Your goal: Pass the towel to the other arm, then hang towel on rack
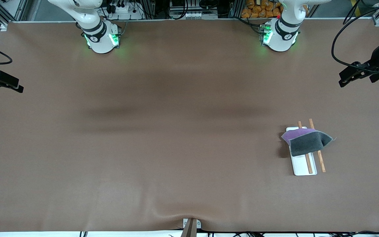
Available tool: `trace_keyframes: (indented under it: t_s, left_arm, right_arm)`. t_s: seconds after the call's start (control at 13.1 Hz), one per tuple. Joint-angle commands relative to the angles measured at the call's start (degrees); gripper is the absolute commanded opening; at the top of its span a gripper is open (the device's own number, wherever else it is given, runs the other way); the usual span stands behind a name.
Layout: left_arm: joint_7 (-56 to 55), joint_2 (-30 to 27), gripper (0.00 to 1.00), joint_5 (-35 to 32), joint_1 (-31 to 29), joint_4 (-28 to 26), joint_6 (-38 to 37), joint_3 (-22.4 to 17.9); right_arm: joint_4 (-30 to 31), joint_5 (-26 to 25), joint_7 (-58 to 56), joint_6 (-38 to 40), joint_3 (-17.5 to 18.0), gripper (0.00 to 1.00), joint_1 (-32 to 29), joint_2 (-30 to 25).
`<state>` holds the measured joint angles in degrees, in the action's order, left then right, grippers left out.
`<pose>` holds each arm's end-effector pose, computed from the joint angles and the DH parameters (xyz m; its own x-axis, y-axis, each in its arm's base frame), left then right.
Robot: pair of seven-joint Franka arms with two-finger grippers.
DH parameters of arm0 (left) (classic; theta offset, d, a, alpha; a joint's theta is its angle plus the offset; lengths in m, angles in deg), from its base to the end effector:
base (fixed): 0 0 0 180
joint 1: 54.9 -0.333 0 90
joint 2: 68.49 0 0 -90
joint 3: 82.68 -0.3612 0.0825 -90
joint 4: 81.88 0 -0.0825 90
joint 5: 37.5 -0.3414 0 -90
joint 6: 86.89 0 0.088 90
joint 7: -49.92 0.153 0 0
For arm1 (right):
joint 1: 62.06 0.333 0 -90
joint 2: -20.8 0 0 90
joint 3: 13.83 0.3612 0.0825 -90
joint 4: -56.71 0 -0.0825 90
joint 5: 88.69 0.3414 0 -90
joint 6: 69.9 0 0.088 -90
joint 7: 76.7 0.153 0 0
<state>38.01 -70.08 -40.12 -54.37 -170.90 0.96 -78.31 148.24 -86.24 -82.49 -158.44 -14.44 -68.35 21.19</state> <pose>0.4977 -0.0361 0.6419 0.9922 0.1235 0.0170 0.1242 -0.9912 -0.0452 0.5049 -0.0544 0.6069 0.9984 -0.0182 -0.0543 -0.0208 -0.9986 -0.0484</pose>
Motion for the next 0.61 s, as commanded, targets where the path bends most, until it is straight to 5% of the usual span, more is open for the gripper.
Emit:
trace_keyframes:
  t_s: [0.0, 0.53]
  left_arm:
    - [1.01, -1.23, 1.00, -0.99, 1.23, -1.25, 1.00, -0.85]
    - [0.83, -1.40, 1.00, -0.54, 1.06, -1.16, 0.12, -0.76]
  right_arm:
    - [0.76, 0.63, 1.04, 0.12, -0.09, 1.00, 0.23, -0.65]
    - [0.67, 0.63, 1.04, 0.03, -0.09, 1.00, 0.23, -0.56]
